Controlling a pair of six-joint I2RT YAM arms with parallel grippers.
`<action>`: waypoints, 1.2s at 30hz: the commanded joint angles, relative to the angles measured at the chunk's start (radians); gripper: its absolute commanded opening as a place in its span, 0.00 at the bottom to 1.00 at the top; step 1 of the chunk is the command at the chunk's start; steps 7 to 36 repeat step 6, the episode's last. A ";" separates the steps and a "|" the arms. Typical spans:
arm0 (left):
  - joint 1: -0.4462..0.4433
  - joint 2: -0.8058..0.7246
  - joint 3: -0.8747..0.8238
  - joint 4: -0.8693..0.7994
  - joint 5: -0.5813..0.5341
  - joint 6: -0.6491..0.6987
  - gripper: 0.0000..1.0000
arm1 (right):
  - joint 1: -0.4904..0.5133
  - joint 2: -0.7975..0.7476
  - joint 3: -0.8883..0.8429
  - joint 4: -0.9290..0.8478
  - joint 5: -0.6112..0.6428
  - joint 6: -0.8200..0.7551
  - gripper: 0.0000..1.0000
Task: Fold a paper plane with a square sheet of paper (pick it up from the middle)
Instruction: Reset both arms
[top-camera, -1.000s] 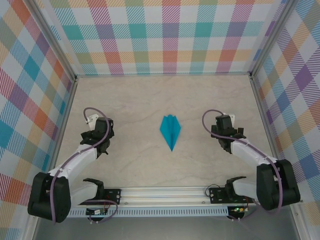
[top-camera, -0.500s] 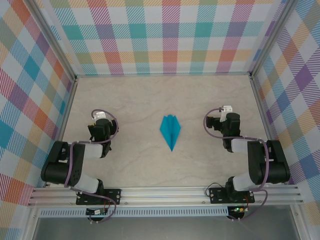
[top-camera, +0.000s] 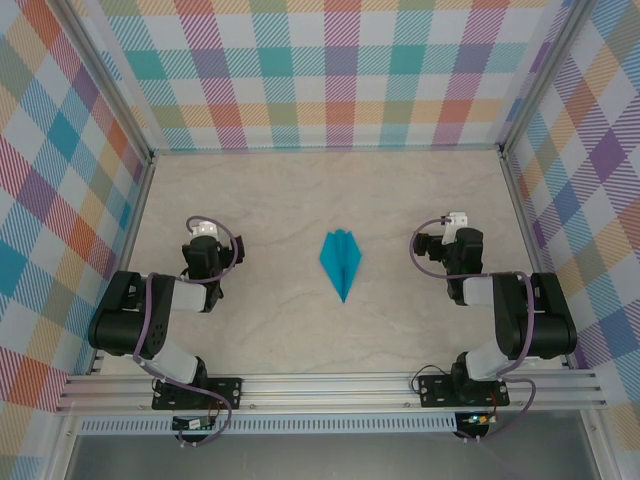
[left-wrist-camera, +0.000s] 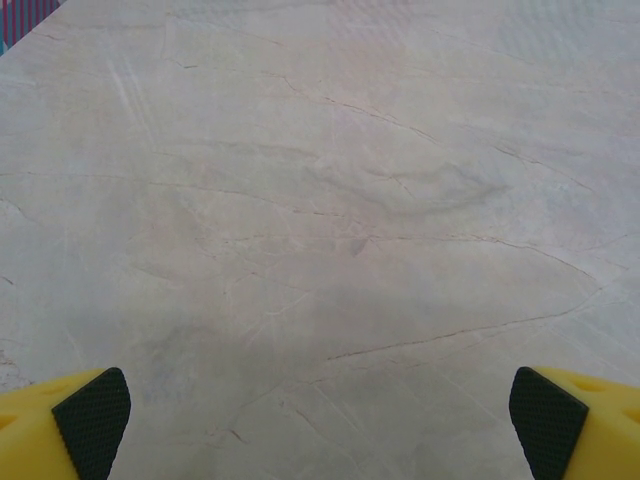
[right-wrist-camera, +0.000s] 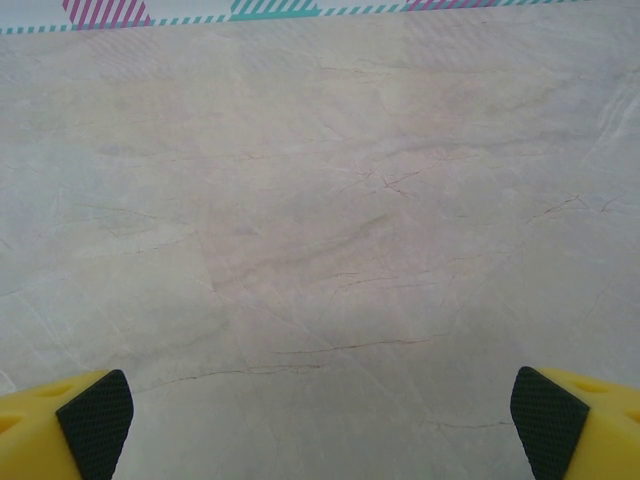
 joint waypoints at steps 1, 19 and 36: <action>0.011 -0.004 0.015 0.038 0.018 0.010 1.00 | -0.004 0.000 0.009 0.038 -0.001 0.013 1.00; 0.011 -0.005 0.016 0.039 0.019 0.009 1.00 | -0.004 0.000 0.009 0.039 -0.003 0.013 1.00; 0.011 -0.005 0.016 0.039 0.019 0.009 1.00 | -0.004 0.000 0.009 0.039 -0.003 0.013 1.00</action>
